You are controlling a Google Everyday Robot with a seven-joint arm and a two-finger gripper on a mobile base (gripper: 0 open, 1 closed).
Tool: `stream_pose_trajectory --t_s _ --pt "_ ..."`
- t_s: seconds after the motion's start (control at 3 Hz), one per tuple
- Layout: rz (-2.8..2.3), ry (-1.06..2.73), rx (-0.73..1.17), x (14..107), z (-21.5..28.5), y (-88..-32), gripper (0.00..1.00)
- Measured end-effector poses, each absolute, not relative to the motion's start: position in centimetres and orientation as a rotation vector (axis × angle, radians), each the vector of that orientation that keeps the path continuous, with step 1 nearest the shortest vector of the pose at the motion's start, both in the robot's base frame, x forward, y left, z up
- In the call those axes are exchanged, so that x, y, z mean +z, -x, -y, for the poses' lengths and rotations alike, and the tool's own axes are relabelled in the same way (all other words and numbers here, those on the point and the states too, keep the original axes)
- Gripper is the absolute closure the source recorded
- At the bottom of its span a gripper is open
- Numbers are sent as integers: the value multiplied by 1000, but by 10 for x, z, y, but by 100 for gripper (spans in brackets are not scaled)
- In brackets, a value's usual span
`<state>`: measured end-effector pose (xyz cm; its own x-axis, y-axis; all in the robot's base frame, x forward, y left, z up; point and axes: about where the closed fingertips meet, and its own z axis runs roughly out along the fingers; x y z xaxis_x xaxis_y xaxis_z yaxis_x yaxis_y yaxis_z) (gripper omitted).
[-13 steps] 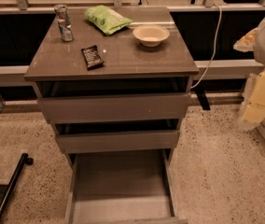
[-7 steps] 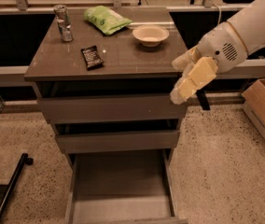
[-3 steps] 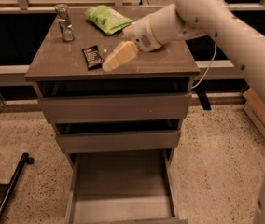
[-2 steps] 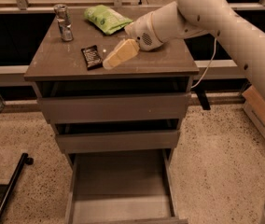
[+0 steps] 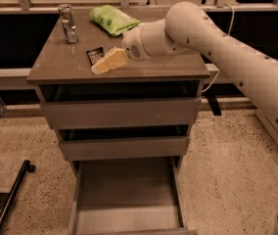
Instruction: Place rxbar chocolate into bottom drawer
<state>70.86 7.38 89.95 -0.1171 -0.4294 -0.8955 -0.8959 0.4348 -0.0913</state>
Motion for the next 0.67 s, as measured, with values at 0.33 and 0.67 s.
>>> stream_pose_trajectory --t_s 0.33,0.67 --pt "-1674 1114 590 885 -101 -741 0" --pt "-1661 1088 604 865 -124 -764 0"
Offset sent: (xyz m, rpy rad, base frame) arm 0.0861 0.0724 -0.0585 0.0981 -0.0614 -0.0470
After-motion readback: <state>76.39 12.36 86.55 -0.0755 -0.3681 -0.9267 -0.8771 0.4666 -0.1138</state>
